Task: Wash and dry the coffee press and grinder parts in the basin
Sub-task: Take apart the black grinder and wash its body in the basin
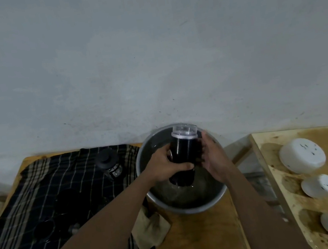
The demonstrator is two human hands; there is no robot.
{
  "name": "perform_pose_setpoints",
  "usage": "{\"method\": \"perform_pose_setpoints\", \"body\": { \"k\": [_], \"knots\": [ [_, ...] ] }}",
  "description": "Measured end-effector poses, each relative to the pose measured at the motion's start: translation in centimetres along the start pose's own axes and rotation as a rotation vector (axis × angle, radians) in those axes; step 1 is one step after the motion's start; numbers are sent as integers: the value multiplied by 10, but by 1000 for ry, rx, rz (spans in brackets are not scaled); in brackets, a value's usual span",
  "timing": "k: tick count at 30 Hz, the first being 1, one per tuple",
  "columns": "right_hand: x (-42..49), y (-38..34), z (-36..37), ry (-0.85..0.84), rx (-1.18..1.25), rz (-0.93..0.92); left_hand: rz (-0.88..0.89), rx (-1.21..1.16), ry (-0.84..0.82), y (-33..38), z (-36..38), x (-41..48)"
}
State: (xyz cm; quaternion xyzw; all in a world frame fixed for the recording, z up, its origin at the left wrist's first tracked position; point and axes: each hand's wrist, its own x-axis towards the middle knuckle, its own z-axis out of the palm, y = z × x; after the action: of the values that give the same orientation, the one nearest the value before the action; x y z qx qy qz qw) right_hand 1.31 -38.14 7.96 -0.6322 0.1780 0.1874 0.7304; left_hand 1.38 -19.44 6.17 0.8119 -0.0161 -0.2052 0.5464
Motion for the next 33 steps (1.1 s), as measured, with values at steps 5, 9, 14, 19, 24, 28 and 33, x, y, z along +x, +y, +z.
{"method": "perform_pose_setpoints", "body": {
  "k": [5,9,14,19,24,28,33],
  "knots": [
    [2,6,1,-17,-96,172,-406,-168,-129,29,-2,-6],
    [-1,15,4,-30,36,381,-563,-192,-206,37,-8,-3],
    [-2,16,8,-23,64,417,-668,-97,-230,34,-19,7],
    [-1,19,7,-19,47,402,-685,-77,-261,33,-22,11],
    [0,24,6,-23,43,402,-690,-81,-283,31,-23,10],
    [-2,25,7,-20,35,392,-680,-99,-291,32,-22,7],
    [-5,15,4,-23,-2,280,-345,4,-197,26,-16,0]
  ]
}}
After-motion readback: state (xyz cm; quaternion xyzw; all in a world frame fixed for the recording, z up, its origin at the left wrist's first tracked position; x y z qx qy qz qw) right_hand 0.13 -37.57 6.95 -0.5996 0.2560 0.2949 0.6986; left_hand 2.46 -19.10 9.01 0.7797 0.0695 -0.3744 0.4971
